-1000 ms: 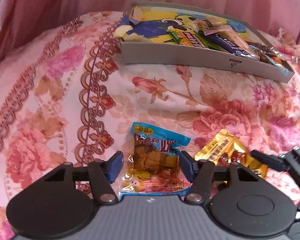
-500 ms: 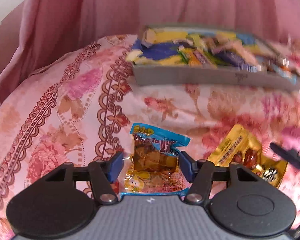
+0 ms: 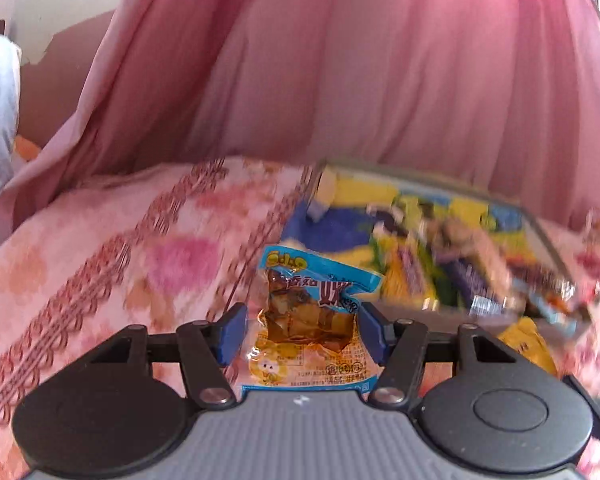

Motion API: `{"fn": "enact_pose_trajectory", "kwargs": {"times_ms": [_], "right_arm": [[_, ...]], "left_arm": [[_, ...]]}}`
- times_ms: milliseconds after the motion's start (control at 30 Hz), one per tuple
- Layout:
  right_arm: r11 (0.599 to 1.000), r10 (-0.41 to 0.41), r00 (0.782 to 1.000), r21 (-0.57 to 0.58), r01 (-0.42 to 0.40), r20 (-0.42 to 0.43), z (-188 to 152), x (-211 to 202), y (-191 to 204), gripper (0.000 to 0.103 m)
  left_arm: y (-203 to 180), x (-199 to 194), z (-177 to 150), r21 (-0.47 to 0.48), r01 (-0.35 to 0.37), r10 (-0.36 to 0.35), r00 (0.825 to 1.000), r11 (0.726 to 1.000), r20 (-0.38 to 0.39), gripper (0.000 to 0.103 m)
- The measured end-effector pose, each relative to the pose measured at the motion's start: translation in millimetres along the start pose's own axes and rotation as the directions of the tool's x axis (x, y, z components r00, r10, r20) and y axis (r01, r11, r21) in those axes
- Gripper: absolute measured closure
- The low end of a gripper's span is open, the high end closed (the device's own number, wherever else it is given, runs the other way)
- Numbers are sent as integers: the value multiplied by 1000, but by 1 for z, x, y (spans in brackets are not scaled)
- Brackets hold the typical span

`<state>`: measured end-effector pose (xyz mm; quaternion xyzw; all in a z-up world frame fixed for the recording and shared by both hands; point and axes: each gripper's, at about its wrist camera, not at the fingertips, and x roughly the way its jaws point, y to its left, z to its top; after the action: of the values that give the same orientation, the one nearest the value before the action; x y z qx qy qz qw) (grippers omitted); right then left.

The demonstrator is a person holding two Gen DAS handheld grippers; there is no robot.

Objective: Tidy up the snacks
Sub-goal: 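Carry the clear snack bag and gold candy pack over the grey tray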

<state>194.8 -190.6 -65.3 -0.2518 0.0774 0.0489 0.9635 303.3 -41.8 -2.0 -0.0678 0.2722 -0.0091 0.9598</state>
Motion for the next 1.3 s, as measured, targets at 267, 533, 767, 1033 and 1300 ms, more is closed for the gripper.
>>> {"fn": "enact_pose_trajectory", "kwargs": {"times_ms": [267, 533, 767, 1033, 1300], "right_arm": [[994, -72, 996, 80, 69, 44, 18, 30, -29, 40], [976, 41, 999, 214, -34, -26, 48, 102, -62, 40], [969, 100, 990, 236, -73, -103, 50, 142, -68, 40], [963, 116, 978, 262, -67, -174, 46, 154, -64, 40], [964, 130, 971, 256, -77, -198, 48, 164, -61, 40]], "left_arm": [[-23, 24, 41, 20, 26, -27, 996, 999, 83, 39], [-23, 63, 52, 16, 19, -20, 998, 1000, 54, 39], [-9, 87, 50, -40, 5, -5, 1000, 999, 8, 39], [-15, 93, 45, -14, 32, -33, 999, 999, -19, 39], [-15, 95, 46, -43, 46, -48, 998, 998, -50, 39]]}}
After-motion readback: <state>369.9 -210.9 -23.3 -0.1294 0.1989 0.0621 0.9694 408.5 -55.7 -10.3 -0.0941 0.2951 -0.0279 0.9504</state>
